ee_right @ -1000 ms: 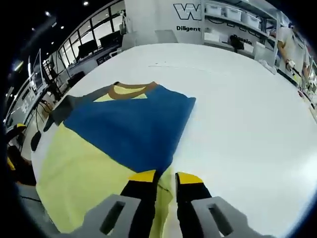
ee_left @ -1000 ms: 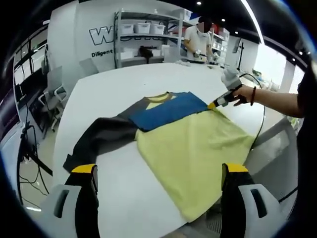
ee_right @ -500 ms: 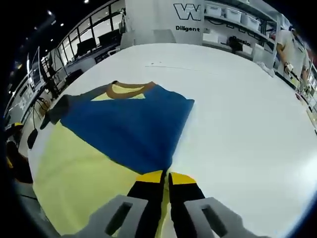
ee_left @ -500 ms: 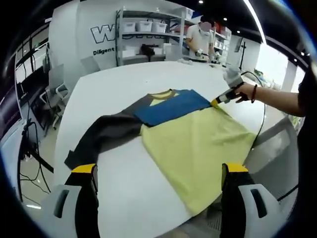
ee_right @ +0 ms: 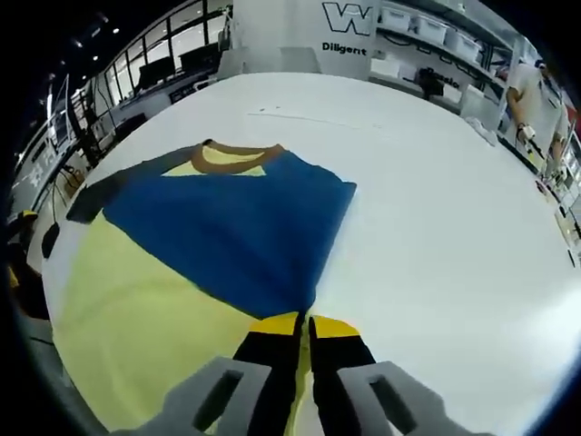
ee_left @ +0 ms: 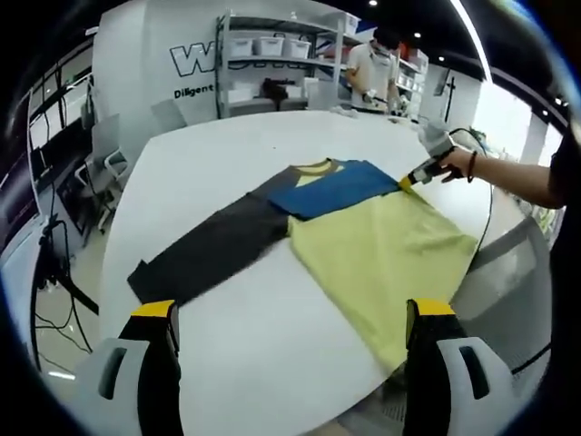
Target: Fold the garment on the visible template until the final outline fits inside the template.
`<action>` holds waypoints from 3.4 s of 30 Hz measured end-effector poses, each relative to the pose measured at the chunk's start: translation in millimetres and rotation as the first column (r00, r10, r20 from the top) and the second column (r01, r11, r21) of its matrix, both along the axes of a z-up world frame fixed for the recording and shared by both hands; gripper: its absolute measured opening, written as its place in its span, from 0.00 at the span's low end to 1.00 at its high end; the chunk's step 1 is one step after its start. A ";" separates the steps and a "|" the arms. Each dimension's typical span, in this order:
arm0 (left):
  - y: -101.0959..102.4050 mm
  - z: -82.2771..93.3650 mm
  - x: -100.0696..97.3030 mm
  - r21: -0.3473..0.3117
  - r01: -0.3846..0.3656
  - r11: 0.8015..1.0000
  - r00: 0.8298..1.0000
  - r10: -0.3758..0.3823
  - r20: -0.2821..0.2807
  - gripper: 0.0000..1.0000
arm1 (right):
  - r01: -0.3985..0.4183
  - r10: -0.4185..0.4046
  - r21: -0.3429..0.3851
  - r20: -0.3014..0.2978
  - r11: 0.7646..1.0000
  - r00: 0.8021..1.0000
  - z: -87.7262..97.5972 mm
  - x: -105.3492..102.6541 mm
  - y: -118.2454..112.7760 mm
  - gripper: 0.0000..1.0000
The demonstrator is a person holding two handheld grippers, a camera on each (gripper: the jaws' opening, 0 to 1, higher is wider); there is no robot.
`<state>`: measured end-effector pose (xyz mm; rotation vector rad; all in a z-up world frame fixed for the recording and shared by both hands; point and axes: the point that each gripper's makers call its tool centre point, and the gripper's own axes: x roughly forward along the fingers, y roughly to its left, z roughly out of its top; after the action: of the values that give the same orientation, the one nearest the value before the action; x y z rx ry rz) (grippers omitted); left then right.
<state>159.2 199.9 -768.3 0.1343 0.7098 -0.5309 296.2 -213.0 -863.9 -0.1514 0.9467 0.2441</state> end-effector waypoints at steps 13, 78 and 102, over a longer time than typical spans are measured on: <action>15.3 -9.3 24.5 0.026 -0.069 0.997 0.998 0.069 0.007 0.99 | 0.011 -0.012 -0.022 -0.015 1.000 1.000 -0.7 0.3 -23.3 0.00; 77.6 -63.9 110.2 0.102 -0.229 0.968 0.973 0.228 0.022 0.31 | -0.205 0.161 0.250 0.185 0.946 0.969 117.8 -78.4 60.0 0.99; 81.7 -86.5 113.7 0.154 -0.212 0.965 0.974 0.222 -0.048 0.04 | -0.170 0.124 0.281 0.175 0.944 0.977 116.6 -98.1 57.8 0.98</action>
<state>273.0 281.6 -854.9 0.1758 0.8171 -0.2731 198.1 -155.2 -747.3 0.0344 0.7344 0.5024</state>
